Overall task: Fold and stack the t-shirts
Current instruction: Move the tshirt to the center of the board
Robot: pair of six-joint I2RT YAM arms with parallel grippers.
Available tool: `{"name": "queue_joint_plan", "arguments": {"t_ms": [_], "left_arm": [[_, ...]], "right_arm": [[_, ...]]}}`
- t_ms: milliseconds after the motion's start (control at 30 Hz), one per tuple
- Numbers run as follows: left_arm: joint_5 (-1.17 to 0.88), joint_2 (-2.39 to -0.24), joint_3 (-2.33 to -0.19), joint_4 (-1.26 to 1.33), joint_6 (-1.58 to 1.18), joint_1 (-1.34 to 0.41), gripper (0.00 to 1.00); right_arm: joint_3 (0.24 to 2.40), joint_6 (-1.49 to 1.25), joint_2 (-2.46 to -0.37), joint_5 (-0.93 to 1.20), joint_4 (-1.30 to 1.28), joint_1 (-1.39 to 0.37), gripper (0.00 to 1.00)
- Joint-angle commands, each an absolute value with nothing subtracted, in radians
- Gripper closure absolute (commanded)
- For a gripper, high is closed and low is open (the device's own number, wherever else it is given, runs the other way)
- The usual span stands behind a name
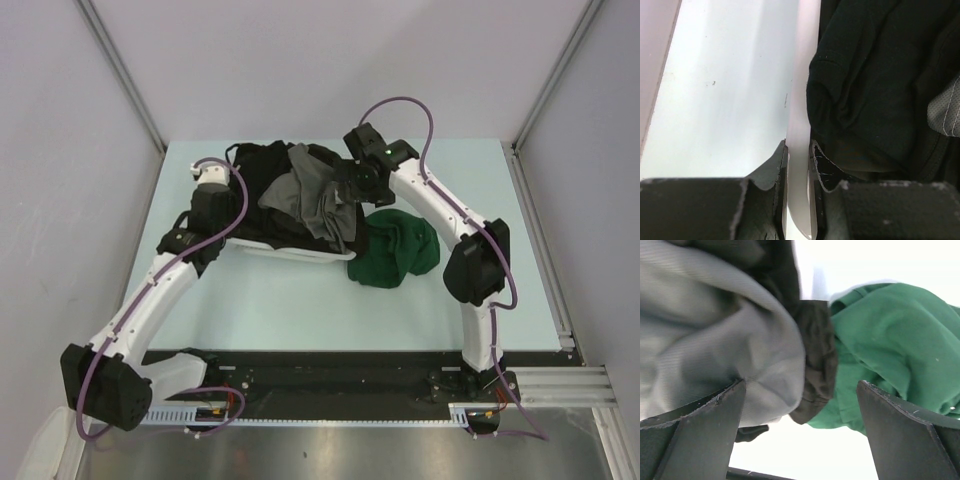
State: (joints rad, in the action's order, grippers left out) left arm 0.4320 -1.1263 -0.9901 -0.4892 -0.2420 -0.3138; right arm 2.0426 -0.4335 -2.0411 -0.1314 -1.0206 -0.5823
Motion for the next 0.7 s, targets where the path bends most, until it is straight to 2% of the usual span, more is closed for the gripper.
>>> {"name": "queue_joint_plan", "arguments": {"t_ms": [0,300,433,667], "left_arm": [[0.482,-1.153,-1.057,-0.393,-0.186,-0.314,0.99],[0.598,-1.305,-1.058,-0.364,-0.233,-0.314,1.0],[0.682,-1.454,-1.135,-0.382,-0.256,-0.304,1.0],[0.727,-1.643,-1.31,-0.525,-0.399,-0.155,1.0]], "right_arm": [[2.023,-0.43,-1.976,-0.149,-1.029,-0.566,0.02],[2.028,-0.413,-1.931,-0.132,-1.023,-0.552,0.02],[2.034,-0.402,-1.91,-0.123,-1.017,-0.551,0.02],[2.068,-0.374,-1.894,-0.129,-1.034,-0.537,0.02]]}}
